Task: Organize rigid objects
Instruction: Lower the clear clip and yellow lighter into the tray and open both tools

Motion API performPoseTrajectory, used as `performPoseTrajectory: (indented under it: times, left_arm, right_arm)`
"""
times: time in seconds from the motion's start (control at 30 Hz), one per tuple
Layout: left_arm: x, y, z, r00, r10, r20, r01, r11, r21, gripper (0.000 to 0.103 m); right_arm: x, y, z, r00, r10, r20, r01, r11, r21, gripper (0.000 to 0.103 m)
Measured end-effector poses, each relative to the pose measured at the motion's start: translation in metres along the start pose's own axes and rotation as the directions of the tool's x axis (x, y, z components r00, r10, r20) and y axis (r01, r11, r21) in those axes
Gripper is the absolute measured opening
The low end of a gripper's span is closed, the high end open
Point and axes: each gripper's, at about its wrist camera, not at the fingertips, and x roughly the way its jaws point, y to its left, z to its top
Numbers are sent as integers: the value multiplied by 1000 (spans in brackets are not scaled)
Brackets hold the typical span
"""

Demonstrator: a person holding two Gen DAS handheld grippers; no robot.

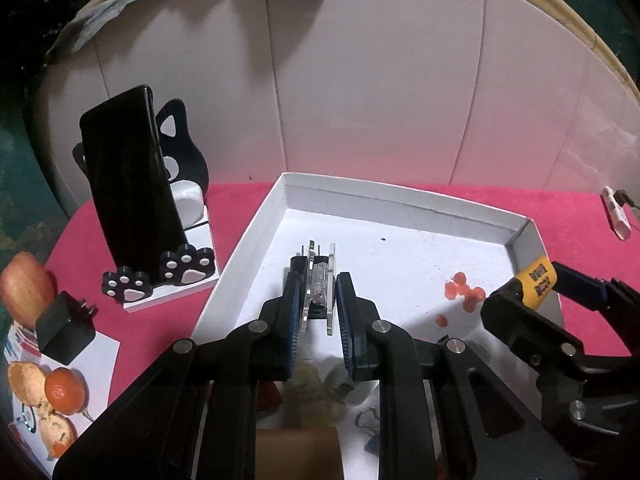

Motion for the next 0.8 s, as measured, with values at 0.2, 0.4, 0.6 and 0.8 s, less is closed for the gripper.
performPoseTrajectory:
  times: [0.2,0.4,0.6,0.8]
  left_arm:
    - [-40,12,-2,993,21,120,-15,999,-50,17]
    - [-109,22,-17,967,73,244,-56,996,-75,17]
    - [-163,22,-37,947,88,310,-66,994,-83,17]
    - [-205,15,-40,922,108,371,-81,993,-87,17]
  right_arm:
    - [-42,2,2,996,12,93,-13,1000,7,81]
    - [-102,19,-9,975,42,218,-30,998,-59,81]
    - [-151,38,-27,952,96,289,-58,989,-136,82]
    - [-186,51,-30,926,122,358,-57,981,-187,82]
